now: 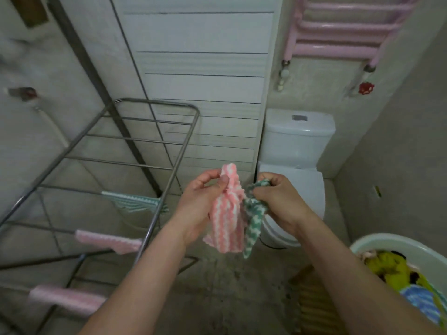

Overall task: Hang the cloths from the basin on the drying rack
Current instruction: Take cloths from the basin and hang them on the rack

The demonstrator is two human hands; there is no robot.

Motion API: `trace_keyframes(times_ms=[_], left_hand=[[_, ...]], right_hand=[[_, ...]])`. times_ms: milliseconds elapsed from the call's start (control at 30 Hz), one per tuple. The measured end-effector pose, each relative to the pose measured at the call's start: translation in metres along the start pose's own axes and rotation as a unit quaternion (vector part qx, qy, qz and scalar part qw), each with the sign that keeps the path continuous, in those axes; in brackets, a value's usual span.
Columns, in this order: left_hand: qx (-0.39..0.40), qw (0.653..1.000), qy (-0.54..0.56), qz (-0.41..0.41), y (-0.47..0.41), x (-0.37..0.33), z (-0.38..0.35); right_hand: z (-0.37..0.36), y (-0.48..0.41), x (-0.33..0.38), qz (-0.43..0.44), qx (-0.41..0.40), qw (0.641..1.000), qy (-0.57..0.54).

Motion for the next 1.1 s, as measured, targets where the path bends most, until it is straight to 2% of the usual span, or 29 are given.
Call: trace_keyframes(times_ms=[133,267,400,500,667,800,867,1000,1100], left_hand=[[0.002,0.996,-0.076,-0.052,0.010,-0.015,0.033],[-0.031,0.991,-0.098,-0.090,0.015,-0.029,0.068],[-0.076,0.986,-0.084,-0.119,0.015,-0.040,0.090],[-0.097,0.983,-0.068,-0.140,0.010,-0.048,0.104],[-0.174,0.968,-0.059,-0.172,-0.009,-0.073,0.137],[-0.183,0.959,-0.091,-0.197,-0.035,-0.094,0.143],[-0.185,0.954,-0.094,-0.214,-0.049,-0.107,0.142],[-0.197,0.956,-0.050,-0.209,-0.083,-0.120,0.145],[-0.186,0.959,-0.049,-0.208,-0.102,-0.122,0.152]], right_hand=[[-0.042,-0.011,0.008,-0.001,0.028,0.999,0.036],[-0.080,-0.015,0.014,-0.006,0.149,0.985,0.086],[-0.101,-0.024,0.034,0.075,0.120,0.976,0.165],[-0.110,-0.035,0.045,0.095,0.118,0.967,0.205],[-0.112,-0.071,0.063,0.148,0.107,0.935,0.304],[-0.112,-0.107,0.078,0.192,0.116,0.911,0.345],[-0.116,-0.127,0.083,0.199,0.142,0.909,0.337],[-0.126,-0.169,0.076,0.151,0.238,0.911,0.301],[-0.148,-0.191,0.058,0.125,0.319,0.878,0.335]])
Point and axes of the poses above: each hand's wrist, its own y-axis away from the middle knuckle, its own z-axis out of the back of the hand, x = y × z, the point moved 6 cm from there along -y, towards the middle knuckle, and after that the axes turned 1 degree about -z, right-handed, at the moved point
